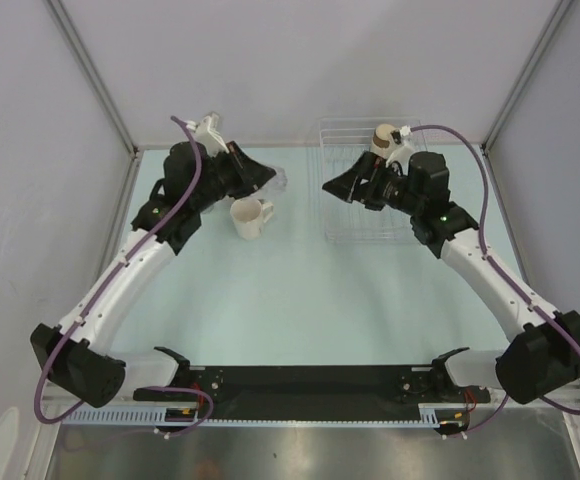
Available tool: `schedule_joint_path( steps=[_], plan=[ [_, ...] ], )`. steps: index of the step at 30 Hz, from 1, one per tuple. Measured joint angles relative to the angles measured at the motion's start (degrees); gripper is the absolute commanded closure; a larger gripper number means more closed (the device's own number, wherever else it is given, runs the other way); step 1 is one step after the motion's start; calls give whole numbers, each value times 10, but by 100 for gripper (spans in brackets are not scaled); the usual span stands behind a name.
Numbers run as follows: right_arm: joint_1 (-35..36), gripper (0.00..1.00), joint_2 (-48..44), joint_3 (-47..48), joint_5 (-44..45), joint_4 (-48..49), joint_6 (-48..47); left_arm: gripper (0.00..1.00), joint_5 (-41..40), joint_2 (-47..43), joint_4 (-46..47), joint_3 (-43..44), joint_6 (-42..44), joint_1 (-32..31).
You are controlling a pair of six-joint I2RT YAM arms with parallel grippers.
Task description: Unload the cups from the dish rack
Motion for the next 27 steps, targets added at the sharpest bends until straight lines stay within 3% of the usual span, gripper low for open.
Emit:
schedule_joint_path(
  steps=[5, 10, 17, 27],
  plan=[
    [0, 2, -22, 50, 98, -98, -57, 100, -156, 8, -200, 122, 90, 0],
    [0, 2, -19, 51, 147, -158, -78, 100, -262, 45, -323, 129, 141, 3],
    [5, 2, -17, 47, 166, -178, -89, 99, -302, 73, -389, 18, 163, 31],
    [10, 2, -26, 19, 173, -182, -94, 99, -318, 132, -358, 28, 184, 92]
  ],
)
